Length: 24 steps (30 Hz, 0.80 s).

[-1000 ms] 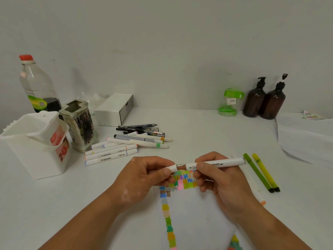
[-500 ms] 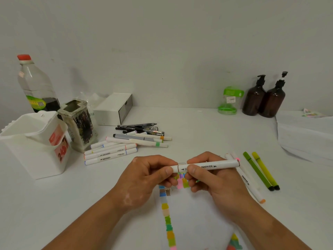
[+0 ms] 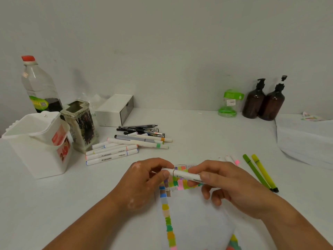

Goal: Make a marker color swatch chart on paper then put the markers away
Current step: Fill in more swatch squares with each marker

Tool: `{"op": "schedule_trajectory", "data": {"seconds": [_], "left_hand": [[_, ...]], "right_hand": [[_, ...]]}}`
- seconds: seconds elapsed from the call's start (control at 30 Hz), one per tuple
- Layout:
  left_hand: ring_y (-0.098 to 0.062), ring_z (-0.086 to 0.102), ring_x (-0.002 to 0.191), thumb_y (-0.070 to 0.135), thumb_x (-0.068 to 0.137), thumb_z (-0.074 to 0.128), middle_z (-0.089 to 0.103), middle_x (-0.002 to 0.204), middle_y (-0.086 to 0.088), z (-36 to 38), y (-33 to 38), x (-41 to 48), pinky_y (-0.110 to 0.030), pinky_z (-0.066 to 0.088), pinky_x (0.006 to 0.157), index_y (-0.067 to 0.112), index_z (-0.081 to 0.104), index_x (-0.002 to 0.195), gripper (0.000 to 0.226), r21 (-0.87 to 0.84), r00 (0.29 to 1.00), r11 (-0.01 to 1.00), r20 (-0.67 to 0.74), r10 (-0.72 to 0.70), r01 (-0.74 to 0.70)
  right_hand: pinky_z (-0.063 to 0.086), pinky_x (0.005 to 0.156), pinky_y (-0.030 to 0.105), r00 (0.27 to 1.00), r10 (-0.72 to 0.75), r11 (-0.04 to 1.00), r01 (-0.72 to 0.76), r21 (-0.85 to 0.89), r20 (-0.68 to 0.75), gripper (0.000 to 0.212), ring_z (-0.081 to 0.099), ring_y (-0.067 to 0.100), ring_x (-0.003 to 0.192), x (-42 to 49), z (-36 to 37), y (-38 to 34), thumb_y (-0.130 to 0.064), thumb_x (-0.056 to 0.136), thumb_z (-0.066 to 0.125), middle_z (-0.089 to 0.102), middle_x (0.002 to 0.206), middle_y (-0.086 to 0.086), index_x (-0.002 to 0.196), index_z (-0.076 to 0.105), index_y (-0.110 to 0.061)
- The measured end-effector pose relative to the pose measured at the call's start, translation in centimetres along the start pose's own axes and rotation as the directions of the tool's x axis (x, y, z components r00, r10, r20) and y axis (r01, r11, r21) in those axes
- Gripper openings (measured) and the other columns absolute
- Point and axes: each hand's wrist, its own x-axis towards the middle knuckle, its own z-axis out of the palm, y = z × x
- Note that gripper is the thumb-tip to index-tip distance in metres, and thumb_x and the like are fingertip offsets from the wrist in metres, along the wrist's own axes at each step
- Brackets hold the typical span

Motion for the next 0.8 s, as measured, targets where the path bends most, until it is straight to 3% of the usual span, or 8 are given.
{"op": "schedule_trajectory", "data": {"seconds": [0.1, 0.17, 0.3, 0.4, 0.5, 0.6, 0.67, 0.8], "left_hand": [[-0.012, 0.068, 0.089, 0.013, 0.097, 0.061, 0.069, 0.095, 0.02, -0.1, 0.1, 0.0, -0.016, 0.054, 0.075, 0.037, 0.072, 0.101, 0.027, 0.019, 0.998, 0.999, 0.038, 0.044, -0.045], [-0.009, 0.067, 0.093, 0.015, 0.097, 0.062, 0.067, 0.098, 0.023, -0.1, 0.0, 0.0, -0.014, 0.053, 0.077, 0.037, 0.072, 0.104, 0.025, 0.049, 0.997, 0.997, 0.056, 0.059, -0.062], [-0.002, 0.063, 0.1, 0.021, 0.093, 0.068, 0.068, 0.102, 0.02, 0.2, -0.4, 0.2, -0.012, 0.052, 0.082, 0.038, 0.069, 0.112, 0.026, 0.101, 0.999, 0.994, 0.008, 0.038, -0.039], [0.005, 0.061, 0.098, 0.028, 0.09, 0.071, 0.067, 0.102, 0.018, 0.0, -0.7, 0.3, -0.009, 0.051, 0.077, 0.037, 0.067, 0.111, 0.024, 0.126, 0.998, 0.992, -0.06, -0.004, 0.012], [0.008, 0.054, 0.101, 0.042, 0.084, 0.075, 0.063, 0.102, 0.022, 0.0, -1.1, 0.4, -0.012, 0.051, 0.08, 0.038, 0.068, 0.108, 0.025, 0.317, 0.999, 0.948, -0.034, 0.036, -0.024], [0.009, 0.051, 0.104, 0.072, 0.071, 0.07, 0.055, 0.11, 0.032, 0.2, -1.2, 0.4, -0.013, 0.046, 0.083, 0.044, 0.065, 0.113, 0.05, 0.449, 0.995, 0.891, 0.101, 0.023, -0.067], [0.007, 0.046, 0.108, 0.086, 0.063, 0.062, 0.047, 0.116, 0.036, 0.5, -1.3, 0.5, -0.013, 0.041, 0.085, 0.048, 0.06, 0.117, 0.066, 0.523, 0.982, 0.85, 0.184, -0.044, -0.06], [0.004, 0.047, 0.109, 0.089, 0.059, 0.059, 0.046, 0.116, 0.036, 0.3, -1.4, 0.5, -0.014, 0.042, 0.089, 0.048, 0.059, 0.12, 0.073, 0.55, 0.977, 0.833, 0.203, -0.065, -0.059]], "right_hand": [[0.048, 0.076, 0.024, 0.997, 0.055, 0.994, -0.049, -0.102, 0.053, 0.034, 0.069, 0.009, 0.09, -0.3, 0.2, -0.1, -0.055, 0.08, 0.069, 0.079, 0.108, 0.001, 0.106, 0.075, -0.033], [0.046, 0.077, 0.019, 0.999, 0.029, 0.973, -0.036, -0.228, -0.032, 0.02, 0.07, 0.004, 0.084, 0.1, 1.1, 0.2, -0.048, 0.081, 0.073, 0.081, 0.094, -0.003, 0.097, 0.072, -0.037], [0.043, 0.058, 0.012, 0.96, -0.11, 0.873, -0.03, -0.487, -0.257, 0.016, 0.055, -0.001, 0.057, 1.0, 2.4, 1.2, -0.031, 0.079, 0.081, 0.074, 0.075, -0.017, 0.086, 0.073, -0.043], [0.043, 0.057, 0.011, 0.88, -0.192, 0.761, -0.145, -0.632, -0.434, 0.015, 0.058, -0.004, 0.061, 1.1, 1.2, 1.6, -0.032, 0.075, 0.081, 0.07, 0.073, -0.025, 0.073, 0.071, -0.043], [0.049, 0.063, 0.013, 0.802, -0.182, 0.677, -0.317, -0.664, -0.568, 0.018, 0.061, -0.002, 0.07, 1.1, -0.4, 2.2, -0.034, 0.075, 0.078, 0.067, 0.07, -0.016, 0.073, 0.063, -0.044], [0.055, 0.068, 0.027, 0.757, -0.174, 0.61, -0.419, -0.672, -0.63, 0.015, 0.062, 0.002, 0.075, 1.4, -1.1, 3.0, -0.04, 0.076, 0.074, 0.064, 0.075, -0.016, 0.077, 0.06, -0.042], [0.053, 0.063, 0.026, 0.749, -0.168, 0.565, -0.46, -0.685, -0.641, 0.018, 0.061, 0.003, 0.075, 1.6, -1.3, 3.4, -0.045, 0.077, 0.072, 0.061, 0.077, -0.017, 0.076, 0.054, -0.042], [0.043, 0.053, 0.021, 0.72, -0.176, 0.543, -0.497, -0.677, -0.671, 0.023, 0.056, 0.0, 0.069, 1.8, -1.6, 3.9, -0.043, 0.077, 0.071, 0.057, 0.074, -0.018, 0.07, 0.05, -0.04]]}}
